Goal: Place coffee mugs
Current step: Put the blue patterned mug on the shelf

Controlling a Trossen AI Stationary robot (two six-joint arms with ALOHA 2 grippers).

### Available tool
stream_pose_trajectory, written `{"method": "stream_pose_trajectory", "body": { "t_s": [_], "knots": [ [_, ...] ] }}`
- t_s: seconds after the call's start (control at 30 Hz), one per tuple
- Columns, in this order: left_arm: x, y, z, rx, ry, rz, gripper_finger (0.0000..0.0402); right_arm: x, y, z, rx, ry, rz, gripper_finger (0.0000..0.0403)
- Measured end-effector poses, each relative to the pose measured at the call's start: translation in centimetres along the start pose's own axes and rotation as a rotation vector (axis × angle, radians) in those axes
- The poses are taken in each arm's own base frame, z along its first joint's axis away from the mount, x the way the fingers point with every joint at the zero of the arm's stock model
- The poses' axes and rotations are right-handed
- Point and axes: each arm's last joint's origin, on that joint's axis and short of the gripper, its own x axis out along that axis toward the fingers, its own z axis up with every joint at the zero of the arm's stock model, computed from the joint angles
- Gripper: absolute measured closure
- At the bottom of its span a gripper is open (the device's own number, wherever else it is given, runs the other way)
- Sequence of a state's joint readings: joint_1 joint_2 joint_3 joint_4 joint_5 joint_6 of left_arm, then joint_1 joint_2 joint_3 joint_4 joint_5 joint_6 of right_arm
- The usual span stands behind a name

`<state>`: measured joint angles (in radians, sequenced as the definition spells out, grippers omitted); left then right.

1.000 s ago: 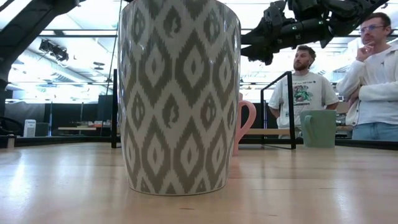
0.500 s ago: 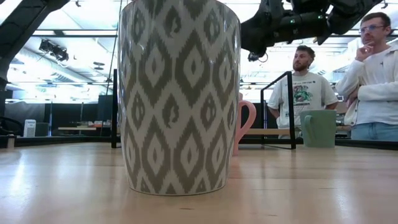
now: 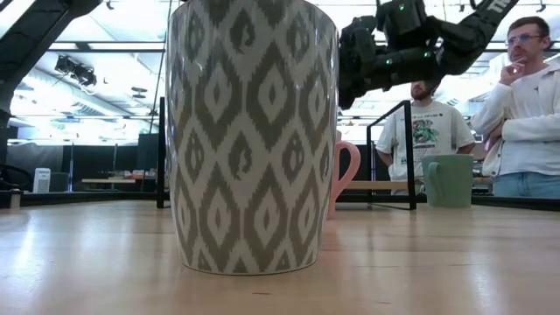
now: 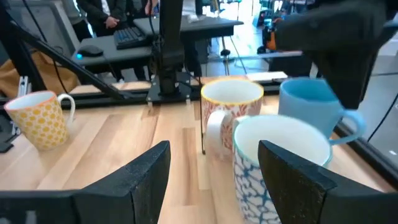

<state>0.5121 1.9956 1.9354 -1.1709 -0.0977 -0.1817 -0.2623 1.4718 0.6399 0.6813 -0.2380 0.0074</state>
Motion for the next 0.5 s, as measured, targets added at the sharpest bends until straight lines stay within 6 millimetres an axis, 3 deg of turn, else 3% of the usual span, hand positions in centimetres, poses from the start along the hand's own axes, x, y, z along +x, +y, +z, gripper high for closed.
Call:
{"method": "stream_pose_trajectory", "body": {
  "t_s": [0.23, 0.5],
  "knots": [
    [0.1, 0.0, 0.1, 0.039, -0.007, 0.005, 0.0306, 1.5, -0.2, -1.3, 0.056, 0.030, 0.058, 0.0167],
    [0.1, 0.0, 0.1, 0.096, -0.008, 0.006, 0.0306, 4.0, -0.2, 1.7, 0.036, 0.164, 0.047, 0.0250]
  ]
}}
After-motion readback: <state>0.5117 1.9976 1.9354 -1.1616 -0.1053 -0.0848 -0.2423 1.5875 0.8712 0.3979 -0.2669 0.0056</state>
